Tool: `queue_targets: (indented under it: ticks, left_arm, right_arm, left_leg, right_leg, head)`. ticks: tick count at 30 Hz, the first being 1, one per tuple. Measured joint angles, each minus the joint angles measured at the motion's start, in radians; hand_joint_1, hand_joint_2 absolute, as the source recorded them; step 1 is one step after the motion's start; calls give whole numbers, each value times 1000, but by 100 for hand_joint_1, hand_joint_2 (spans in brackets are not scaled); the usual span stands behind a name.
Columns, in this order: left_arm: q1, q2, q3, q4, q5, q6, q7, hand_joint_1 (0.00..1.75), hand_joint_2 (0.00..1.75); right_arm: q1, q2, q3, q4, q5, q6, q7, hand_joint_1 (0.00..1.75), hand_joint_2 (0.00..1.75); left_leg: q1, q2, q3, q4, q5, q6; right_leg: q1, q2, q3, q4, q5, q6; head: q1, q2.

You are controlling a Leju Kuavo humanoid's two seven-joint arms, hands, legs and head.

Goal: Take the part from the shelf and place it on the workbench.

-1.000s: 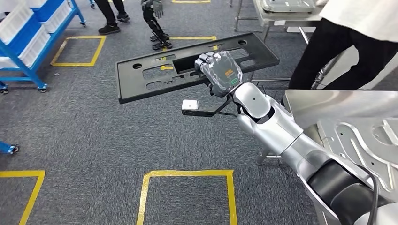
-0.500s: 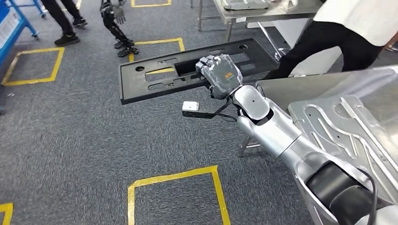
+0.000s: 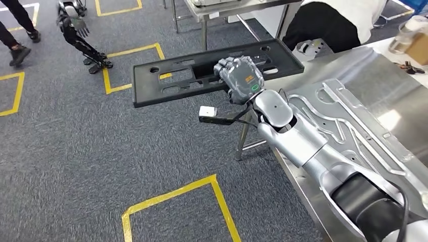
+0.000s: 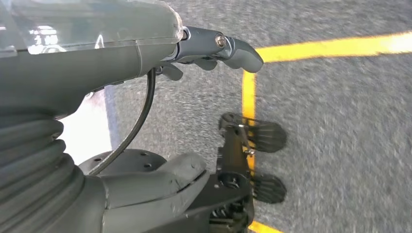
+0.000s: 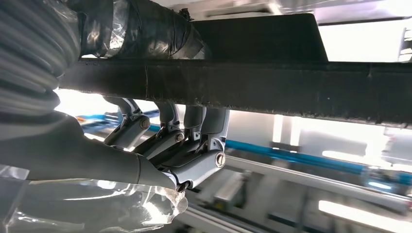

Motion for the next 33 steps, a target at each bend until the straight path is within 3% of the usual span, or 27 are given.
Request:
queue_targets:
  ticks: [2,3,4,6,8,10,12,14,16,18,19,21,22,24,25,27,29,31,33]
  left_arm:
    - [10,-1,0,-2,-5,0,4,0,175]
    - [16,-2,0,-4,-7,-1,6,0,175]
    - [21,-2,0,-7,-9,-2,10,0,175]
    - [27,-3,1,-16,-12,-5,13,0,175]
    - [30,-4,5,-22,-14,-10,16,0,175]
    - [34,-6,10,-29,-18,-15,22,0,175]
    - [35,-11,12,-40,-21,-19,28,0,175]
    - [33,-16,14,-50,-23,-22,30,0,175]
    - [34,-18,16,-58,-23,-26,32,0,175]
    - [37,-19,17,-63,-20,-28,37,0,175]
    - [38,-20,18,-66,-19,-30,40,0,175]
    - [38,-23,18,-71,-14,-32,42,0,175]
    - [38,-24,18,-74,-12,-34,43,0,175]
    - [39,-25,19,-78,-8,-36,43,0,175]
    - [40,-25,21,-79,-7,-36,43,0,175]
    - [40,-25,23,-80,-6,-37,42,0,175]
    - [41,-25,28,-81,-4,-37,40,0,175]
    - [46,-25,36,-81,-2,-38,37,0,175]
    - [52,-25,41,-81,-1,-39,36,0,175]
  right_arm:
    - [1,-8,-11,-8,-7,11,8,175,175]
    - [2,-13,-17,-13,-12,16,9,175,175]
    - [3,-20,-25,-17,-16,22,7,175,175]
    - [3,-30,-42,-22,-19,29,6,175,175]
    - [2,-38,-54,-22,-19,30,4,175,175]
    - [1,-45,-59,-21,-17,32,3,175,175]
    - [3,-54,-62,-19,-16,34,2,175,175]
    - [-2,-65,-69,-18,-18,36,2,175,175]
    - [-13,-74,-79,-14,-21,40,3,175,175]
    - [-21,-79,-83,-10,-26,49,3,175,175]
    - [-24,-83,-84,-8,-29,54,4,175,175]
    - [-31,-91,-86,-5,-34,64,5,175,175]
    - [-37,-94,-89,-3,-35,67,6,175,175]
    - [-47,-97,-96,1,-36,71,7,175,175]
    - [-49,-98,-99,5,-36,72,8,175,175]
    - [-47,-103,-103,13,-35,71,12,175,175]
    - [-43,-106,-106,21,-32,66,17,175,175]
    - [-39,-106,-107,28,-30,60,21,175,175]
    - [-31,-106,-107,35,-30,58,22,175,175]
  left_leg:
    - [0,-26,-66,134,-53,0]
    - [0,-30,-85,166,-55,1]
    - [0,-33,-87,160,-36,3]
    - [1,-52,-43,48,40,8]
    - [6,-100,5,-63,85,11]
    - [6,-120,19,-96,86,14]
    - [4,-95,24,-107,91,26]
    - [6,-71,30,-124,100,42]
    - [3,-48,32,-131,103,50]
    - [1,-23,32,-128,100,52]
    - [1,-10,33,-126,97,52]
    - [0,13,38,-123,90,49]
    - [-2,24,40,-122,86,46]
    - [-8,43,46,-120,79,37]
    - [-11,53,48,-120,77,33]
    - [-10,67,54,-120,70,24]
    - [-6,36,42,-85,43,15]
    - [-2,-15,-11,28,-15,10]
    - [-1,-30,-76,150,-55,8]
  right_leg:
    - [2,26,1,1,-1,-4]
    - [3,40,1,3,-1,-5]
    - [4,54,1,5,-2,-5]
    - [3,79,2,9,-5,-2]
    - [2,102,-5,17,-7,6]
    - [-3,127,-14,18,-3,19]
    - [-7,144,-20,13,2,33]
    - [-2,100,-41,50,-24,41]
    - [0,34,-93,161,-82,45]
    - [-3,11,-142,260,-112,50]
    - [-4,6,-144,265,-103,52]
    - [-4,-13,-93,167,-42,53]
    - [1,-38,-58,100,-17,49]
    - [12,-69,-13,13,7,36]
    - [18,-71,-10,4,4,29]
    - [15,-45,-9,-1,7,18]
    - [8,-25,-3,-8,10,6]
    - [5,-4,-1,-10,11,-4]
    - [5,23,-2,-7,11,-7]
  head:
    - [0,0]
    - [0,0]
    - [0,0]
    - [0,0]
    - [0,0]
    - [0,0]
    - [0,0]
    - [4,0]
    - [8,0]
    - [7,0]
    - [7,0]
    - [7,0]
    - [7,0]
    - [7,0]
    - [7,0]
    - [7,0]
    - [7,0]
    - [6,0]
    - [6,0]
